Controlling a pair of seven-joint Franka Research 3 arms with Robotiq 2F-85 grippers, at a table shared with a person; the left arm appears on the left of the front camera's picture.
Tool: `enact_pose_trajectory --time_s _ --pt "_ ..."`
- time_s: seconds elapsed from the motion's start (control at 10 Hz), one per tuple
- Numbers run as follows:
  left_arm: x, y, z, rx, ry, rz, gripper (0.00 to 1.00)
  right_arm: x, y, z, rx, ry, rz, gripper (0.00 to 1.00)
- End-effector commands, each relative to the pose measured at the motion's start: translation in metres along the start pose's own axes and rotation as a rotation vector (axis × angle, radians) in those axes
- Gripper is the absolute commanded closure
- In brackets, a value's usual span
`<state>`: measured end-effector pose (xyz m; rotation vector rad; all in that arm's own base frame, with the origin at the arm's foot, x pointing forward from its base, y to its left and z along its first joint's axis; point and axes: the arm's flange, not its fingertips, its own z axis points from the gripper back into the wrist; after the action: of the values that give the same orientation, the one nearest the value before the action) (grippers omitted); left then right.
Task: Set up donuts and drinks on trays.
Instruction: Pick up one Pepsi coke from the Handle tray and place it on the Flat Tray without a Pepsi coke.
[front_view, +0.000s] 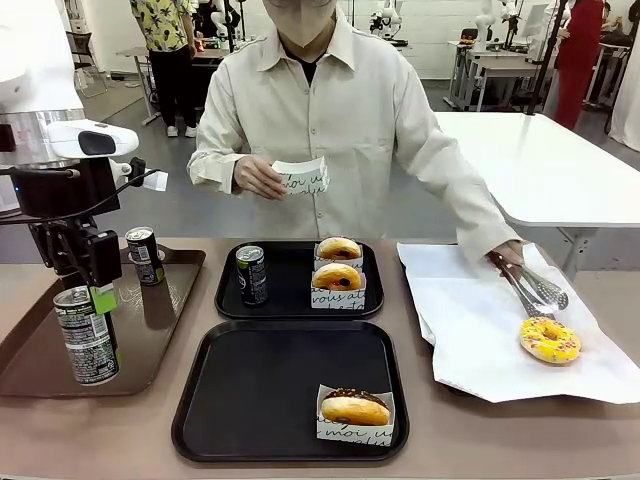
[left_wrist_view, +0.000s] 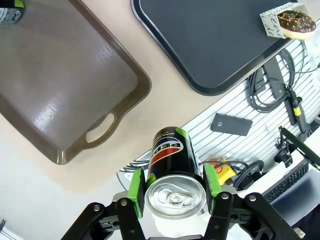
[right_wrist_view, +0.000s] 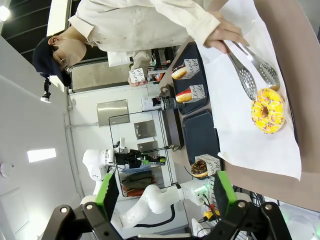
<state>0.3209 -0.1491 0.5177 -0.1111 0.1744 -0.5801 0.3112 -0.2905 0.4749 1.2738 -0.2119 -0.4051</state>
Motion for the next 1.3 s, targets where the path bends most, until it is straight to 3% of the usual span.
enact_pose_trajectory --time_s 0.0,0.2,0.4,0.7,1.0,1.2 --pt "-0.001 -0.001 0.003 -0.004 0.005 -0.003 0.42 0.000 0.001 0.000 0.018 -0.003 0.007 0.00" --pt "0.010 -0.004 -0.001 0.039 0.043 -0.038 0.42 0.000 0.001 0.000 0.018 -0.003 0.007 0.00" --pt "0.044 -0.032 -0.005 0.032 0.039 -0.038 0.42 0.000 0.001 0.000 0.018 -0.003 0.007 0.00" --pt "0.085 -0.061 -0.021 0.045 -0.018 -0.086 0.42 0.000 0.001 0.000 0.018 -0.003 0.007 0.00" --pt "0.111 -0.083 -0.037 0.090 -0.151 -0.127 0.42 0.000 0.001 0.000 0.018 -0.003 0.007 0.00" --pt "0.123 -0.091 -0.054 0.077 -0.162 -0.153 0.42 0.000 0.001 0.000 0.018 -0.003 0.007 0.00"
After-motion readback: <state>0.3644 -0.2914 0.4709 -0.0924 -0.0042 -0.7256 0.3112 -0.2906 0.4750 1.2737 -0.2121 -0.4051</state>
